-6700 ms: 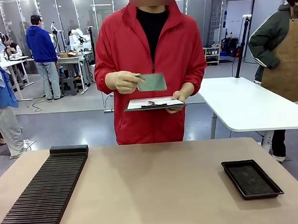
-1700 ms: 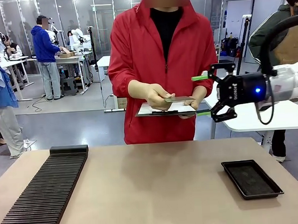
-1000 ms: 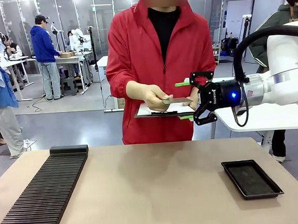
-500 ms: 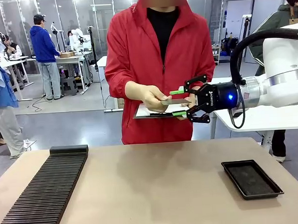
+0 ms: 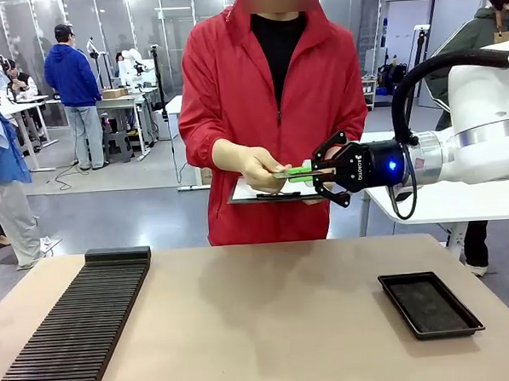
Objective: Inspect the PCB.
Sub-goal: Pick up the Blank PCB that the human is holding, then place the Blank PCB in the ESD tray.
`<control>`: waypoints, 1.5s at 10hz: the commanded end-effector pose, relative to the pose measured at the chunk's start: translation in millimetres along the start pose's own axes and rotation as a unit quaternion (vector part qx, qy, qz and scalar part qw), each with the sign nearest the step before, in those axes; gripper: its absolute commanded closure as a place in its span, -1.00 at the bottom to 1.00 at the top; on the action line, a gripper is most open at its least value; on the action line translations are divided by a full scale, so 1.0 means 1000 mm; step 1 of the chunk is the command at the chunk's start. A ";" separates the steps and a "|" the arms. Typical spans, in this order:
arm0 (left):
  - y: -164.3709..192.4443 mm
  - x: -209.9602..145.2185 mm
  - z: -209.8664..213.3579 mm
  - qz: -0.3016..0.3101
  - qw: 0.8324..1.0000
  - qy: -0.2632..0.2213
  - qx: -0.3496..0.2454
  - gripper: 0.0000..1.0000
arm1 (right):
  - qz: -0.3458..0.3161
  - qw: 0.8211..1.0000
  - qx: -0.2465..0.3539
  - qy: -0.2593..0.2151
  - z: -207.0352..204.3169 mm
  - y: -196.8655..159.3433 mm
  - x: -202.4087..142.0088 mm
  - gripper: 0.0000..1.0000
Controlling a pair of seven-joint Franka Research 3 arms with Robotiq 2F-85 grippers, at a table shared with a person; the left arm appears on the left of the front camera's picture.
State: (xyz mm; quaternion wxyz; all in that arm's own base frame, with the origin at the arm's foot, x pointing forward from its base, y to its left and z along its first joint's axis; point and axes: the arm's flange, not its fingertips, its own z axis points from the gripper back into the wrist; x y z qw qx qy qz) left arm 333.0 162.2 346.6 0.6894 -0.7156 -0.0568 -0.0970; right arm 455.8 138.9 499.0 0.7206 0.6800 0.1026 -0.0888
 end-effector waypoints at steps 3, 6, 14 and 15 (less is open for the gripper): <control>0.000 -0.001 0.000 -0.001 1.000 -0.001 0.000 -1.00 | 0.001 1.000 0.022 0.004 -0.003 -0.006 -0.002 1.00; 0.000 -0.001 0.000 -0.001 1.000 -0.001 0.000 -1.00 | -0.003 1.000 0.001 0.001 0.000 -0.003 0.000 1.00; 0.000 -0.001 0.000 -0.001 1.000 -0.001 0.000 -1.00 | -0.003 1.000 0.001 0.001 0.000 -0.003 0.000 1.00; 0.000 -0.001 0.000 -0.001 1.000 -0.001 0.000 -1.00 | -0.003 1.000 0.001 0.001 0.000 -0.003 0.000 1.00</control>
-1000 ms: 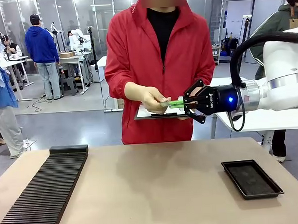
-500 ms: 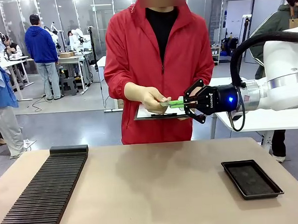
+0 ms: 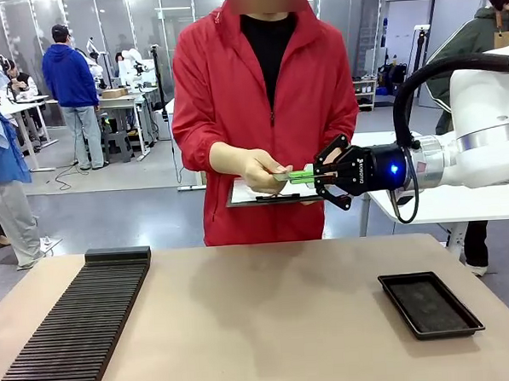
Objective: Inspect the PCB.
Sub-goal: Place the Blank PCB in the ESD tray.
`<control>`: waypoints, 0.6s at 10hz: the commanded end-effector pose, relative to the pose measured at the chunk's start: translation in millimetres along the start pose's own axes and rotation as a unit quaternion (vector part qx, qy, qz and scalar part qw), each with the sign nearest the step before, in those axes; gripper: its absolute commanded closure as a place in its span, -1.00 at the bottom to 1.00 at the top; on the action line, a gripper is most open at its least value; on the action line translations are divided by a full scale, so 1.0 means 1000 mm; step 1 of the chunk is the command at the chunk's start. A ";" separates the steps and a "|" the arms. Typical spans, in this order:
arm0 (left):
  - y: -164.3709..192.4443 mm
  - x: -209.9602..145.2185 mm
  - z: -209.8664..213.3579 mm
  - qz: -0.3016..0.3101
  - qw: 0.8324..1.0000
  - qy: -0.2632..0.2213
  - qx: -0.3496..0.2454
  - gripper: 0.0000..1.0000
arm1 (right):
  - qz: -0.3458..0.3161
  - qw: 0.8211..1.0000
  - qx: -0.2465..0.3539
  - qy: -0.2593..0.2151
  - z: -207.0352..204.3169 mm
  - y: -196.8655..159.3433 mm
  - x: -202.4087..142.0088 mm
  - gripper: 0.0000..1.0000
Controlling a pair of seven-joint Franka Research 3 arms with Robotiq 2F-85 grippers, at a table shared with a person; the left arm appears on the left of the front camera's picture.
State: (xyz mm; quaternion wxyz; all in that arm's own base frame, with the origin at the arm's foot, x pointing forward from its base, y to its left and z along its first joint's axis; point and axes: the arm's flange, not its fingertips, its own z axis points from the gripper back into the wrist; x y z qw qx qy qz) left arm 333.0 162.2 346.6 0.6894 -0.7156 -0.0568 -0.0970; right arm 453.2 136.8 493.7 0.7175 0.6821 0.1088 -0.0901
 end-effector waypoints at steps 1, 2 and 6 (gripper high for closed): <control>0.000 -0.001 0.000 -0.001 1.000 -0.001 0.000 -1.00 | 0.002 1.000 -0.002 -0.003 -0.002 0.003 0.001 1.00; 0.000 -0.001 0.000 -0.001 1.000 -0.001 0.000 -1.00 | 0.002 1.000 -0.002 -0.003 -0.002 0.003 0.001 1.00; 0.000 -0.001 0.000 -0.001 1.000 -0.001 0.000 -1.00 | 0.002 1.000 -0.002 -0.003 -0.002 0.003 0.001 1.00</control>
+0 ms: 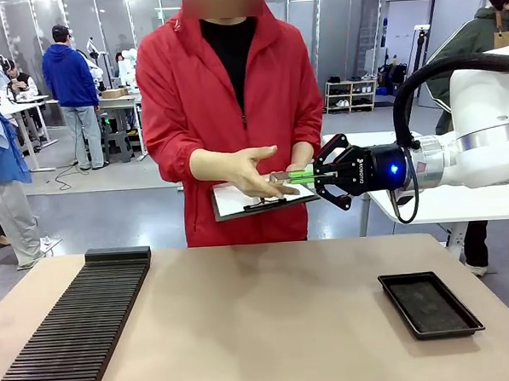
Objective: Inspect the PCB.
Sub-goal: Place the Blank PCB in the ESD tray.
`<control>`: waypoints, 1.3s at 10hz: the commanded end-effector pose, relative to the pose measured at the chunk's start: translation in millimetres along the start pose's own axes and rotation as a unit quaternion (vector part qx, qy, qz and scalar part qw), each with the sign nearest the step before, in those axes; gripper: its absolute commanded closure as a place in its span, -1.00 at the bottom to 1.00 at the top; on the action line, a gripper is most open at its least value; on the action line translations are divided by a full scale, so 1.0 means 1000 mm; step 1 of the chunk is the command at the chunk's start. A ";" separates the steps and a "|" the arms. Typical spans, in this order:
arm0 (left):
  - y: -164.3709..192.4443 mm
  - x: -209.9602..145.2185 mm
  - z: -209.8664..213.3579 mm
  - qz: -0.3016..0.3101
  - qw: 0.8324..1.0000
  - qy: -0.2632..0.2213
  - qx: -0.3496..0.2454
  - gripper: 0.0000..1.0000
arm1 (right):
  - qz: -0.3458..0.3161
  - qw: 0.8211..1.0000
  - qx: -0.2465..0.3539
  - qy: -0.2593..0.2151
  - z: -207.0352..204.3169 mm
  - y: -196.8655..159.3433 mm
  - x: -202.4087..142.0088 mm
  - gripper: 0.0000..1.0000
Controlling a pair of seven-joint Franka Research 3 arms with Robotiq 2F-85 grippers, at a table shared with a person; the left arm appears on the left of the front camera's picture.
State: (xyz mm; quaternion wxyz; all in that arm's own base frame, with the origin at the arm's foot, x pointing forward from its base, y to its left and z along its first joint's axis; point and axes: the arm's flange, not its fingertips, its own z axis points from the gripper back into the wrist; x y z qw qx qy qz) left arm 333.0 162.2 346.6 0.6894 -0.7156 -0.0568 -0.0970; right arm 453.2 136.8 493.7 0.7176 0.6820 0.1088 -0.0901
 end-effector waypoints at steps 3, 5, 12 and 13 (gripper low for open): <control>0.000 -0.001 0.000 -0.001 1.000 -0.001 0.000 -1.00 | 0.002 1.000 -0.002 -0.003 -0.002 0.003 0.001 1.00; 0.000 -0.001 0.000 -0.001 1.000 -0.001 0.000 -1.00 | 0.002 1.000 -0.002 -0.003 -0.002 0.003 0.001 1.00; 0.000 -0.001 0.000 -0.001 1.000 -0.001 0.000 -1.00 | 0.102 0.993 -0.062 -0.003 0.069 0.005 -0.028 0.95; 0.000 -0.001 0.000 -0.001 1.000 -0.001 0.000 -1.00 | 0.127 0.986 -0.103 -0.013 0.093 -0.007 -0.035 0.95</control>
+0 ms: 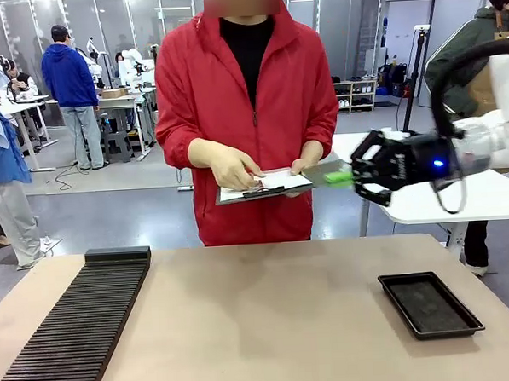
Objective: Inspect the PCB.
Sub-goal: Place the Blank PCB in the ESD tray.
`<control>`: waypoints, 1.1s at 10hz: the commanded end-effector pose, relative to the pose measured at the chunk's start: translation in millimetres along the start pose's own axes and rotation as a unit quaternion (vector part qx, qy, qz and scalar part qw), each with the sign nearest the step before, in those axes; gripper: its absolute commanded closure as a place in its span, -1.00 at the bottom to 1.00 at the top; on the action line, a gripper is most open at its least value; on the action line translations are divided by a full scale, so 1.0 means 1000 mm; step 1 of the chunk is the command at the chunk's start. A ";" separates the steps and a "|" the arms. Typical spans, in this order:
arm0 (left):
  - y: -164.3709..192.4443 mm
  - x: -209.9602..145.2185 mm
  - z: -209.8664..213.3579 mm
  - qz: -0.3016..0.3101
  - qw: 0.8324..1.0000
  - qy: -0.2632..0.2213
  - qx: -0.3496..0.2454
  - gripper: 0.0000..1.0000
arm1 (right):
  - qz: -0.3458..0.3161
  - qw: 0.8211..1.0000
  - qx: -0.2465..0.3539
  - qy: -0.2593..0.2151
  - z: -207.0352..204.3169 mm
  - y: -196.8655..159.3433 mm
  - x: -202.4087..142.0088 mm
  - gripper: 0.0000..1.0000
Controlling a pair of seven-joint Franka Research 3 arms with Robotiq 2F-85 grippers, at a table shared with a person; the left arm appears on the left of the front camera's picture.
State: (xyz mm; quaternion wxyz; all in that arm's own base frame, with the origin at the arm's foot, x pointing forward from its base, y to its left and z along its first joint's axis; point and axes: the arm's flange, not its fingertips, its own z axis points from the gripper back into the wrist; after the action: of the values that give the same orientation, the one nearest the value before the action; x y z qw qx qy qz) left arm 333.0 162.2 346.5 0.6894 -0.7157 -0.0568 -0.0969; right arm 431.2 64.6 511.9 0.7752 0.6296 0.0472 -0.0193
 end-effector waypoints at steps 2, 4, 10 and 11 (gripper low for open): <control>0.000 0.000 0.000 -0.001 1.000 -0.001 0.000 -1.00 | 0.063 0.995 -0.074 -0.003 0.054 -0.046 -0.018 0.95; 0.000 0.000 0.000 -0.001 1.000 -0.001 0.000 -1.00 | 0.084 0.989 -0.114 -0.043 0.090 -0.087 -0.018 0.95; 0.000 0.000 0.000 -0.001 1.000 -0.001 0.000 -1.00 | 0.029 0.971 -0.223 -0.075 0.123 -0.182 -0.006 0.95; 0.000 0.000 0.000 -0.001 1.000 -0.001 0.000 -1.00 | 0.026 0.965 -0.252 -0.070 0.119 -0.190 -0.001 0.95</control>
State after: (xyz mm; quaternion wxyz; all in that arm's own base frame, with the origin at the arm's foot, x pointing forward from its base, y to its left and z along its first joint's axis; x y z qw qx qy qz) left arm 333.0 162.4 346.5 0.6894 -0.7156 -0.0569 -0.0968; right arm 411.8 -97.5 354.0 0.8975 0.4385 -0.0263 -0.0388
